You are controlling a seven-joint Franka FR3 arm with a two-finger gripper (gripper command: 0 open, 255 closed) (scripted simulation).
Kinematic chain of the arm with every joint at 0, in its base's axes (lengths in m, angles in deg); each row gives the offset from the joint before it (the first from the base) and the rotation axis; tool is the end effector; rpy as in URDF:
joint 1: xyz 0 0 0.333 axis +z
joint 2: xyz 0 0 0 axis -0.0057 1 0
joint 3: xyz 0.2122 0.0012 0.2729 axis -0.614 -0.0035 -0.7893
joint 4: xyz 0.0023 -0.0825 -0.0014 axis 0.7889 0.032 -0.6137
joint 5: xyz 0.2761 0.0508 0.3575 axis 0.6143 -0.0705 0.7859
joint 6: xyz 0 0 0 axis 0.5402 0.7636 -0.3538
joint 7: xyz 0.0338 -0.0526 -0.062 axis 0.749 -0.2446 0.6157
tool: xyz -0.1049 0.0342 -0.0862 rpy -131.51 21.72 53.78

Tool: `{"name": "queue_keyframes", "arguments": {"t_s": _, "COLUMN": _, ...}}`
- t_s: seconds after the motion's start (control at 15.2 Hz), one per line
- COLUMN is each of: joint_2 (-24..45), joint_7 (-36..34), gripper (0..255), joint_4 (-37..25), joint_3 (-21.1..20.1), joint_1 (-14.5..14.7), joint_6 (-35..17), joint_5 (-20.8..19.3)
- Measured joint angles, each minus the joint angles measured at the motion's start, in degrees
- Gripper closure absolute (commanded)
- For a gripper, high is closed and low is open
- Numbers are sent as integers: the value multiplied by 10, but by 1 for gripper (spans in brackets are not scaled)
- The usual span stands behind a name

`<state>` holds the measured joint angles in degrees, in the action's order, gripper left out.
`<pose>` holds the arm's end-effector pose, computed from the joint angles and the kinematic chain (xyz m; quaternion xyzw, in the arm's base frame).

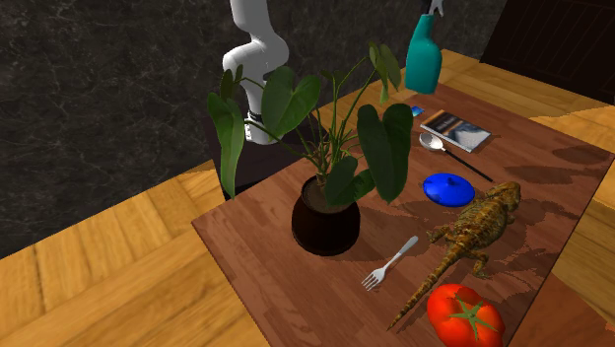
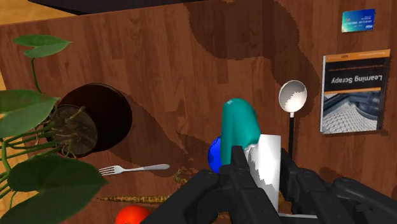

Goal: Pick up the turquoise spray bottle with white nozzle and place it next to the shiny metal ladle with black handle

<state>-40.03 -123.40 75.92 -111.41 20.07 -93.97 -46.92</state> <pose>0.4145 0.4038 0.7133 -0.9970 -0.0775 0.0033 0.0011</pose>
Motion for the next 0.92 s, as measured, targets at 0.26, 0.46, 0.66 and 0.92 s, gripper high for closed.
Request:
{"name": "queue_keyframes", "arguments": {"t_s": 0.26, "joint_2": -4, "joint_7": -10, "gripper": 255, "joint_4": 22, "joint_3": -5, "joint_1": 5, "joint_6": -19, "joint_5": 2}}
{"name": "queue_keyframes", "arguments": {"t_s": 0.46, "joint_2": -16, "joint_7": -7, "gripper": 255, "joint_4": 60, "joint_3": -3, "joint_1": 3, "joint_6": -44, "joint_5": 7}}
{"name": "queue_keyframes", "arguments": {"t_s": 0.66, "joint_2": -26, "joint_7": -4, "gripper": 255, "joint_4": 96, "joint_3": -2, "joint_1": 3, "joint_6": -72, "joint_5": 10}}
{"name": "queue_keyframes", "arguments": {"t_s": 0.92, "joint_2": -39, "joint_7": -1, "gripper": 255, "joint_4": 139, "joint_3": 0, "joint_1": 2, "joint_6": -104, "joint_5": 15}}
